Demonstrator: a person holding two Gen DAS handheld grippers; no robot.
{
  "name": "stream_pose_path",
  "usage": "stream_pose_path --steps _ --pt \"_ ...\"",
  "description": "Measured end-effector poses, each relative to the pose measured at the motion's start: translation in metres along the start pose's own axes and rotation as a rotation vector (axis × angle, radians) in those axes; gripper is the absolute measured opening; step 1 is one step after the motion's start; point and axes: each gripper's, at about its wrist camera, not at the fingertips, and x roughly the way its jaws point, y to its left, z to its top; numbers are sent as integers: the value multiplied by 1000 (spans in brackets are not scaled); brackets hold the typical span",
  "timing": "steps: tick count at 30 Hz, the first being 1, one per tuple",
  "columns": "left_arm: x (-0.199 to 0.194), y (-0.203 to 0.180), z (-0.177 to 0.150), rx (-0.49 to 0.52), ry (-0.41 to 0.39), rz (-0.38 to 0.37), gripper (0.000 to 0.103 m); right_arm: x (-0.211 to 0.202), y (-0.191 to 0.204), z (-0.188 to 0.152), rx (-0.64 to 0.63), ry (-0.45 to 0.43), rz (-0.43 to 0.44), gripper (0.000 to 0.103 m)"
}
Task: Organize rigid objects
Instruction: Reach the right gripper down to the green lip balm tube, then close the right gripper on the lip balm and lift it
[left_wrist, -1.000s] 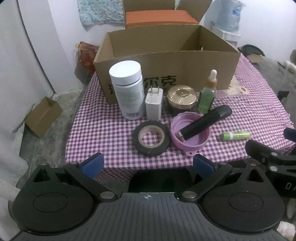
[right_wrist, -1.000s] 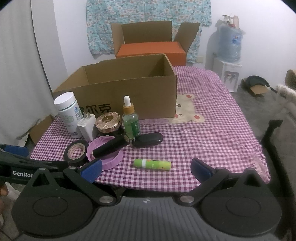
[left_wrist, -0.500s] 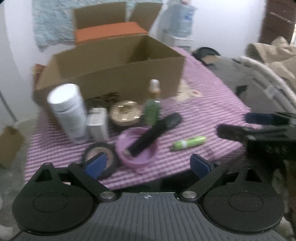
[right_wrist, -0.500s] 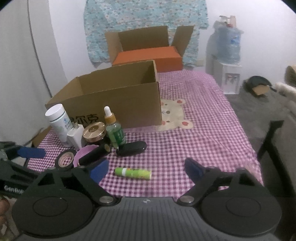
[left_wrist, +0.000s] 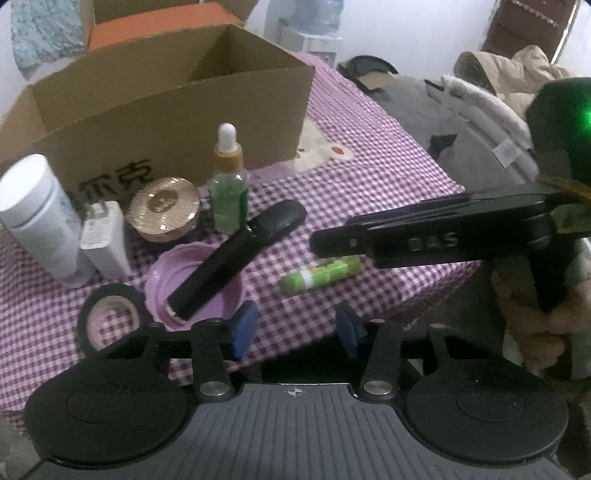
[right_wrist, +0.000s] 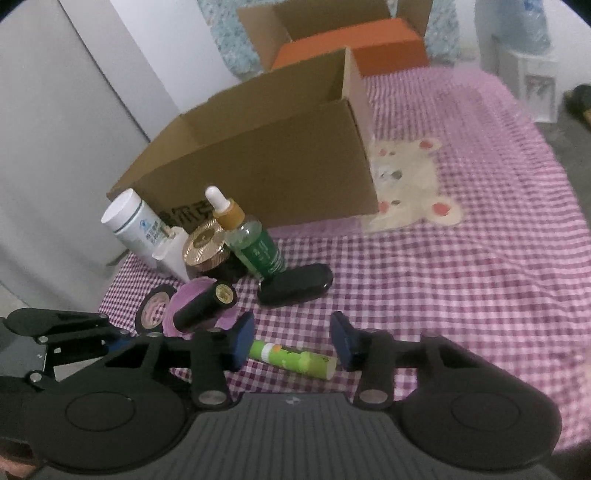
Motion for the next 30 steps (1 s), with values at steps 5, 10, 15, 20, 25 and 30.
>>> stream_pose_path --steps 5,10,15,20,25,30 --pt "11 -7 3 24 33 -28 31 10 -8 -5 19 43 24 34" --pt "24 -10 6 38 66 -62 29 13 -14 -11 51 68 45 33" --pt "32 -8 9 36 79 -70 27 12 -12 -11 62 95 70 31" --pt "38 -8 9 39 82 -71 27 18 -6 -9 63 130 99 27" --pt "38 -6 11 37 78 -75 27 20 -5 -6 54 128 92 26" --pt "41 -5 14 25 78 -86 30 23 -13 0 93 140 112 22"
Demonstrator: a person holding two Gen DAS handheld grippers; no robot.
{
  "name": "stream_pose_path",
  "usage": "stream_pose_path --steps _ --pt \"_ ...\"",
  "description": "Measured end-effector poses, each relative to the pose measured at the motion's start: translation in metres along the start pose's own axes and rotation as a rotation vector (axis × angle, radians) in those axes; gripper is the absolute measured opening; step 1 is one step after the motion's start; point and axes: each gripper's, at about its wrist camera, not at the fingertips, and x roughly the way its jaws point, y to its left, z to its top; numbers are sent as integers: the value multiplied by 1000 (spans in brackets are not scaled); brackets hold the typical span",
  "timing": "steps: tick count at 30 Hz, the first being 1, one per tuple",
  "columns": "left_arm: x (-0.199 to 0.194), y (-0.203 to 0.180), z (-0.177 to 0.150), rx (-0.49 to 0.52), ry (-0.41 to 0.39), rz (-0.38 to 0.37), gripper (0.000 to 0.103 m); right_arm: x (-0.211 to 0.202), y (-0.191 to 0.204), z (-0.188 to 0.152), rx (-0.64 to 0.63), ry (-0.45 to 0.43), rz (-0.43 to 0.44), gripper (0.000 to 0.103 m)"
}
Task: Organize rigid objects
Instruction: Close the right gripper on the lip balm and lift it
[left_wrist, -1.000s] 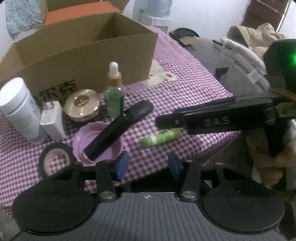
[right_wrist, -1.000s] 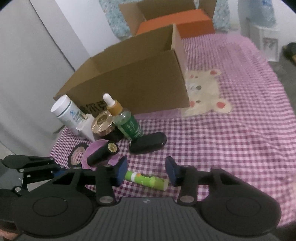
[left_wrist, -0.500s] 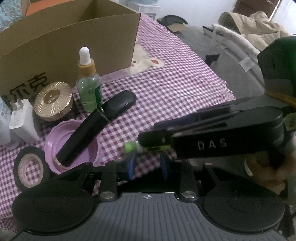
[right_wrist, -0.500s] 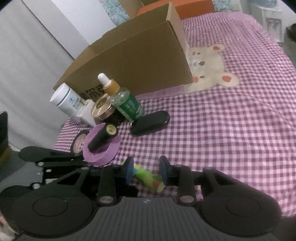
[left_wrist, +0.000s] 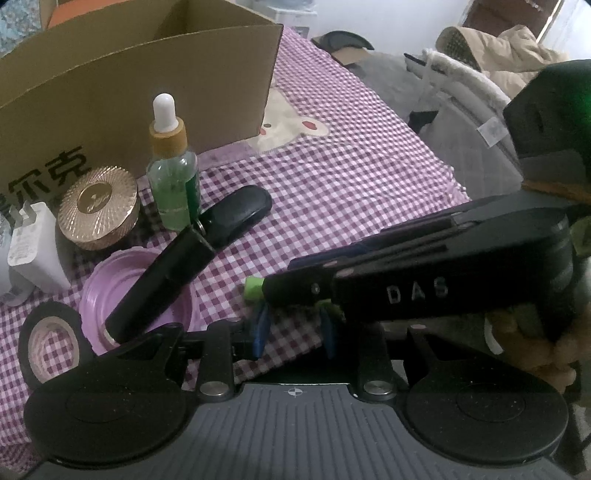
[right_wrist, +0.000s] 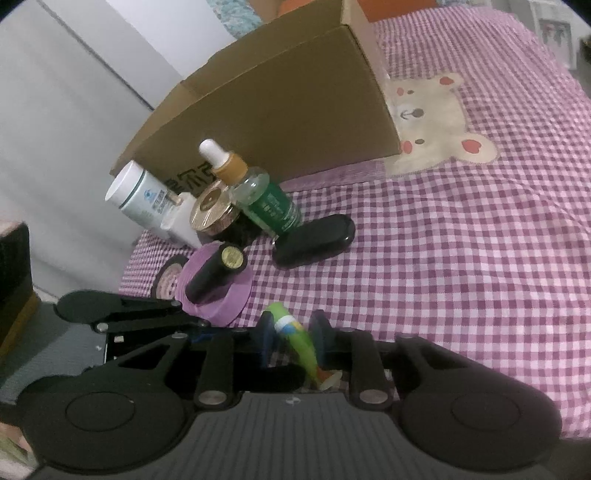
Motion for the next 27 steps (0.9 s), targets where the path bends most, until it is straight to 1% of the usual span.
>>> stream_pose_path --steps 4,8,9,16,19,21,23,27 --pt "3 3 6 -22 -7 -14 31 -1 -19 8 102 2 46 21" --pt "6 4 9 -25 -24 -14 41 -5 -36 11 201 -8 79 21" --pt "6 4 9 -23 -26 -12 41 -7 -39 11 212 -9 82 21" --pt "5 1 7 -13 -14 -2 42 -22 -42 4 202 2 54 21" --pt "4 -1 7 -11 -8 -8 48 -24 -40 4 192 25 55 22" --pt "4 -2 8 -8 -8 -11 51 -20 -35 5 182 30 57 22" --pt "3 -4 8 -3 -8 -16 52 -16 -31 5 170 41 58 22" --pt "4 -8 7 18 -10 -6 51 -9 -23 5 149 61 71 22"
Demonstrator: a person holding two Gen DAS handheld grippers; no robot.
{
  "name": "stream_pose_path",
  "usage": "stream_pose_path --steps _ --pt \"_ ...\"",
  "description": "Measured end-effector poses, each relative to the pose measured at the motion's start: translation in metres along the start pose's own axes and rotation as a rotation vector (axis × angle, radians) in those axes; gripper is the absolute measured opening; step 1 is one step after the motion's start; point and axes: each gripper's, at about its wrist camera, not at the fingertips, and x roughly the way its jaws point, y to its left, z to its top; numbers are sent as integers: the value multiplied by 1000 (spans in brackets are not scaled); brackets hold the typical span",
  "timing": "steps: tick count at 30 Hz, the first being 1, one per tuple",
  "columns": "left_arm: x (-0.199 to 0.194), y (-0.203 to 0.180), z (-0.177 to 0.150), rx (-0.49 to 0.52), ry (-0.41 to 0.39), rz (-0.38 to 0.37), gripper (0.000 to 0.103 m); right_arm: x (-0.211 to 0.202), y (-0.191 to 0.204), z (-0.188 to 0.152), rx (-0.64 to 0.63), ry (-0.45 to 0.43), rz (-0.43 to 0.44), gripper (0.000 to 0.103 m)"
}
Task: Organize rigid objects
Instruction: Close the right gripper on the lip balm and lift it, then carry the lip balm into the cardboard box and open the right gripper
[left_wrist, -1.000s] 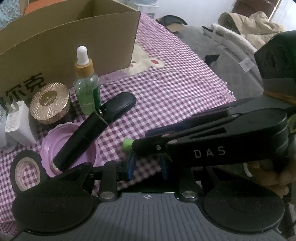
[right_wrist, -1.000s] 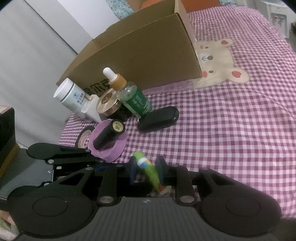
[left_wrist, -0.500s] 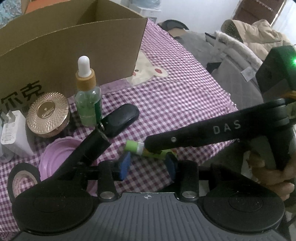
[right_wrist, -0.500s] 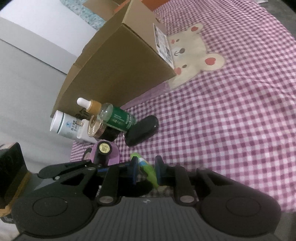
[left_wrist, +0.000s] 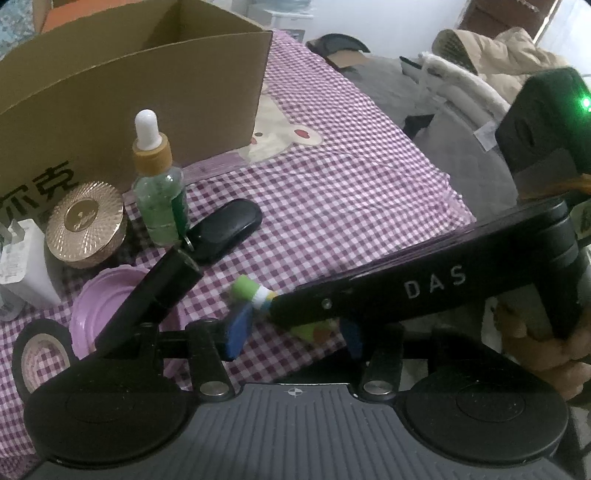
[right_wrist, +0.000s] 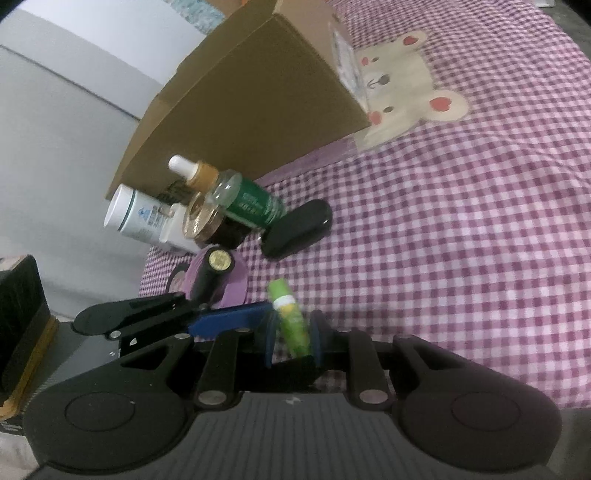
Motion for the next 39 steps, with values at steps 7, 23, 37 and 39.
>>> stream_pose_path --steps 7,23,37,39 --pt "-1 -5 -4 45 -9 50 37 8 9 1 -43 -3 -4 21" --pt "-37 -18 -6 98 -111 130 33 -9 33 -6 -69 -98 20 18" --pt "-132 -9 15 104 -347 272 34 -51 136 19 -295 -275 55 18" --pt "-140 0 24 85 -352 298 34 -47 151 30 -327 -276 66 18"
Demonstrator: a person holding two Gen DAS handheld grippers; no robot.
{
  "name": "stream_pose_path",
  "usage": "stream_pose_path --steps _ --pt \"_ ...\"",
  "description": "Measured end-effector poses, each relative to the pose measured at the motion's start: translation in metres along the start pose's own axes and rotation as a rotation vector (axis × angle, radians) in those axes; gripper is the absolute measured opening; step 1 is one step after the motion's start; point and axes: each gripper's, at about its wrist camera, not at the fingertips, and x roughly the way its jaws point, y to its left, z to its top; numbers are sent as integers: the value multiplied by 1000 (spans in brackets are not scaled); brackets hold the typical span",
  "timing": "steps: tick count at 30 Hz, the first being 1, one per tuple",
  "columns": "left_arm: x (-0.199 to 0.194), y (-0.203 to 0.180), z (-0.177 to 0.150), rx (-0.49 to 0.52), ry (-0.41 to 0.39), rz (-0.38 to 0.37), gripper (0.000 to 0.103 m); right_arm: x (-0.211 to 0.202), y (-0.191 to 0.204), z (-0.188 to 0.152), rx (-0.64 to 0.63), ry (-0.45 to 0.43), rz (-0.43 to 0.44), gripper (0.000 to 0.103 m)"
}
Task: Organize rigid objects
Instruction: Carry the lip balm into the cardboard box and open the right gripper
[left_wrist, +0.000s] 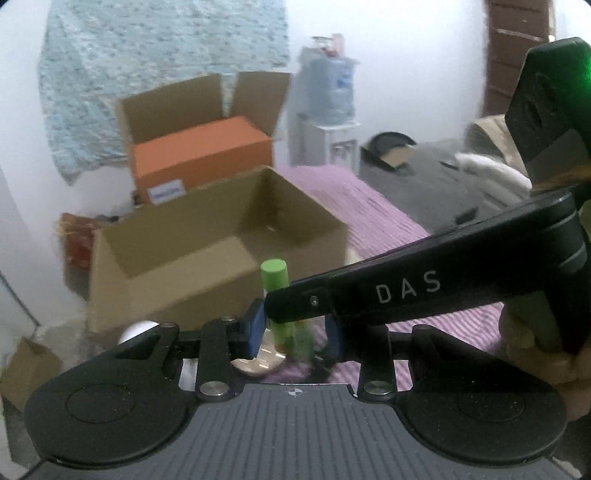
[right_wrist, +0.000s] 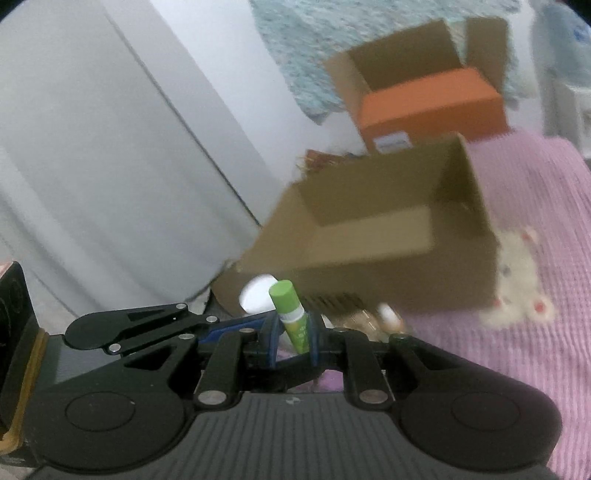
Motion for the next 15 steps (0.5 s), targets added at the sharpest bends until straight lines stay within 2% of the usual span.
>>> stream_pose_path --steps 4,7,15 --pt "7 27 21 -36 18 41 34 28 11 32 -22 30 41 18" --pt "18 54 38 -65 47 41 34 54 15 60 -25 68 47 18" --pt "79 113 75 -112 193 47 35 136 -2 130 56 206 61 18"
